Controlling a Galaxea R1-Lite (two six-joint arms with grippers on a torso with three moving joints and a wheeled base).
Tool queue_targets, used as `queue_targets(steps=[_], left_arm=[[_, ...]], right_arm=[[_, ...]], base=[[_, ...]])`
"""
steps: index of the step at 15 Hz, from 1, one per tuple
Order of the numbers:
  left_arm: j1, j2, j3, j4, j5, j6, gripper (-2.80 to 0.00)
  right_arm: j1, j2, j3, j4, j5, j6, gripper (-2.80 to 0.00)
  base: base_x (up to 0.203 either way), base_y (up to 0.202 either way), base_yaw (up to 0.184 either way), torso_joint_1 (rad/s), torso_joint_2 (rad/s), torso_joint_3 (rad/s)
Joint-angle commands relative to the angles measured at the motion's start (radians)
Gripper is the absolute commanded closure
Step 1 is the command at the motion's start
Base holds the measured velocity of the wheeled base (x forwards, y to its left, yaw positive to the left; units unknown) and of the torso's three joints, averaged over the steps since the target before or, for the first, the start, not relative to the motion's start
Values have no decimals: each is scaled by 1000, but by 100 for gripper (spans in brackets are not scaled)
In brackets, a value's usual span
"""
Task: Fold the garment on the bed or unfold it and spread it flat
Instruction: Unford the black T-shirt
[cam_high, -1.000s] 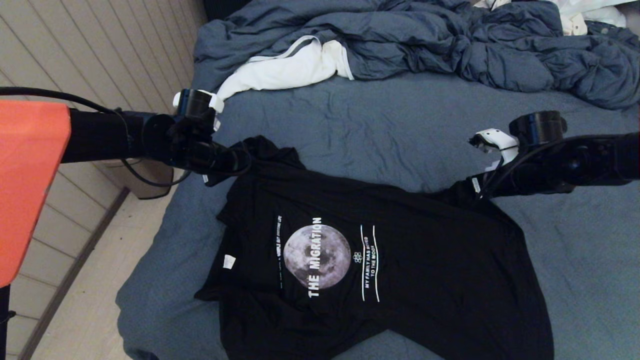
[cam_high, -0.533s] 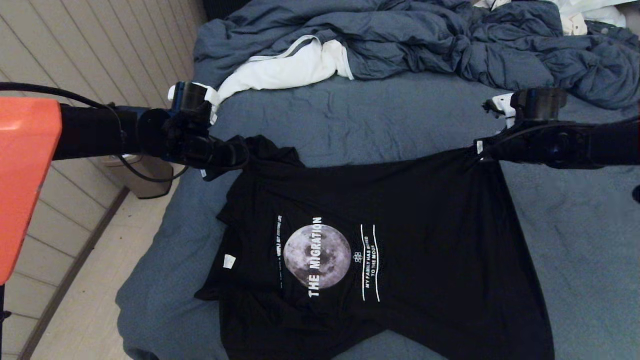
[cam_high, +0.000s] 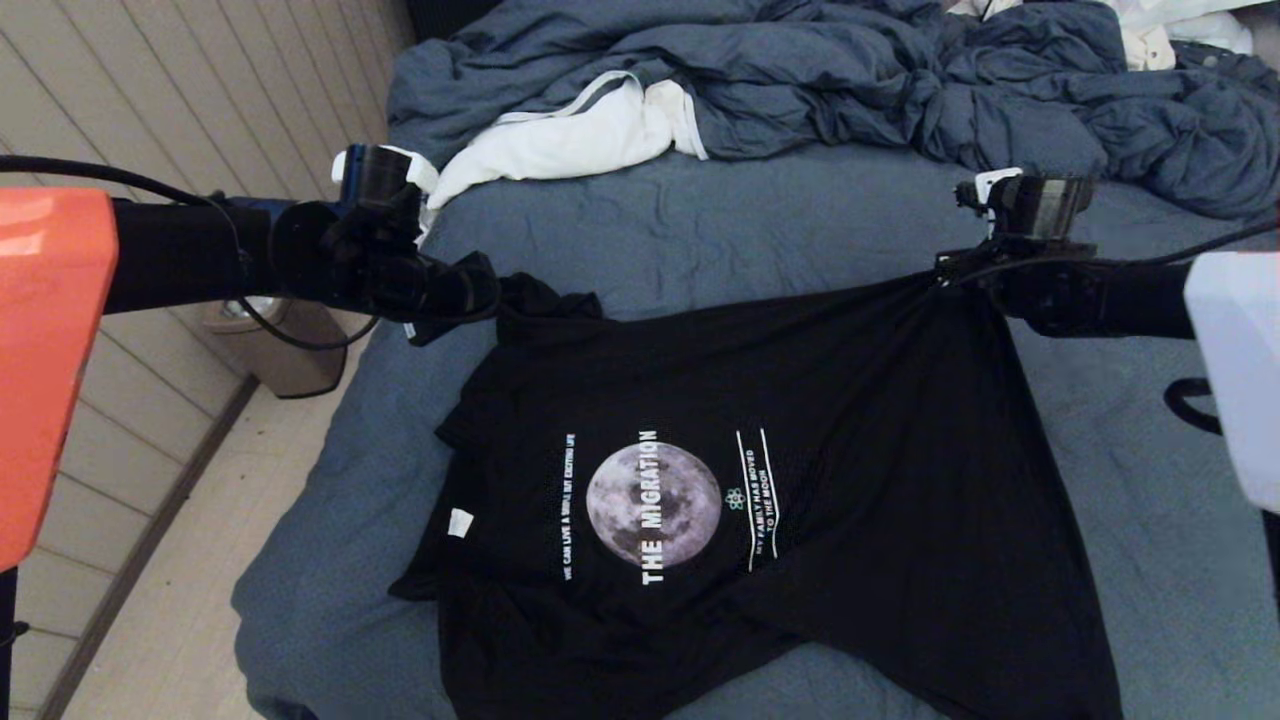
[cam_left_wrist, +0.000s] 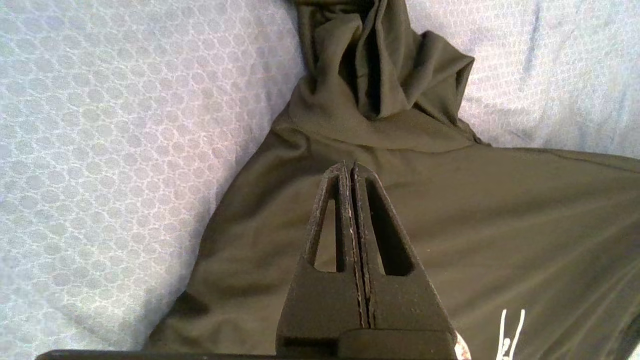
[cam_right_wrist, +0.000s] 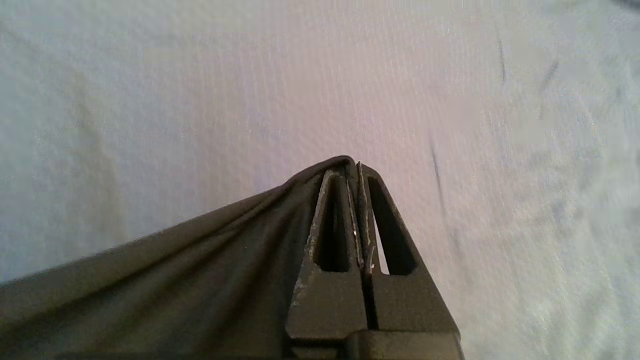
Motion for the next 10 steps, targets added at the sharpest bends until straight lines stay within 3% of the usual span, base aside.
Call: queue_targets(steps=[1,6,10], left_arm=[[0,3,-1,2,0,-4,0],[0,12,5,-2,3,-4,0],[0,13,8,-3,3,-3,0]], right_arm=[[4,40,-5,-79,-8,-18,0],[-12,61,-5,-216,-23,-23,0],[-37,77,-5,-244,-9,-26,0]], base=[[0,0,0,0,0,0],[0,0,0,0,0,0],[0,0,0,0,0,0]])
